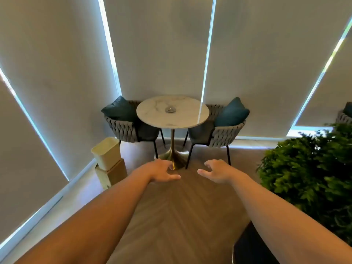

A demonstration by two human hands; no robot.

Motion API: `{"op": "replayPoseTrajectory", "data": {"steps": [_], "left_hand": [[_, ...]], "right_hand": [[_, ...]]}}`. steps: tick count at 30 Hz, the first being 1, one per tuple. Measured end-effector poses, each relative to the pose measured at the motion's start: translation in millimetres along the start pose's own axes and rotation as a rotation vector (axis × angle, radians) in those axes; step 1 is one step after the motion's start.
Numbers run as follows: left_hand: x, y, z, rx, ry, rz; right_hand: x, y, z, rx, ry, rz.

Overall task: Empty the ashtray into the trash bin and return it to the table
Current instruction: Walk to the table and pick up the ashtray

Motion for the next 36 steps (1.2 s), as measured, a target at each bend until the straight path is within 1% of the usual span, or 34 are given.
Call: {"op": "replayPoseTrajectory", "data": {"steps": [3, 6, 10, 17, 26, 36], "left_hand": [[-12, -36, 3, -0.079, 0.032, -0.029], [-24, -75, 9, -0.151, 0.047, -0.025], [-41, -107, 14, -0.189, 0.05, -0.021], [-62, -144, 17, -0.252, 0.076, 0.013], [-76, -175, -2, -0.365, 0.082, 0.042], [-96, -179, -87, -0.416, 0.099, 0.036]], "right_hand": [[17, -41, 1, -0.089, -0.081, 0.009], [34, -85, 6, -0.166, -0.154, -0.055], [45, -124, 5, -0.229, -0.203, -0.079], [58, -178, 9, -0.325, -0.245, -0.043], [68, -211, -16, -0.41, -0.275, -0.082], [100, -201, -100, -0.466, -0.328, -0.112]]}}
Point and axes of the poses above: each hand's wrist, its own z-axis away from the middle knuckle, its own y-axis out of the back of the hand, x = y × z, the point moved 7 cm from there along -z, towards the middle knuckle, and after that the axes turned 15 degrees about -z, right-handed, at the moved point
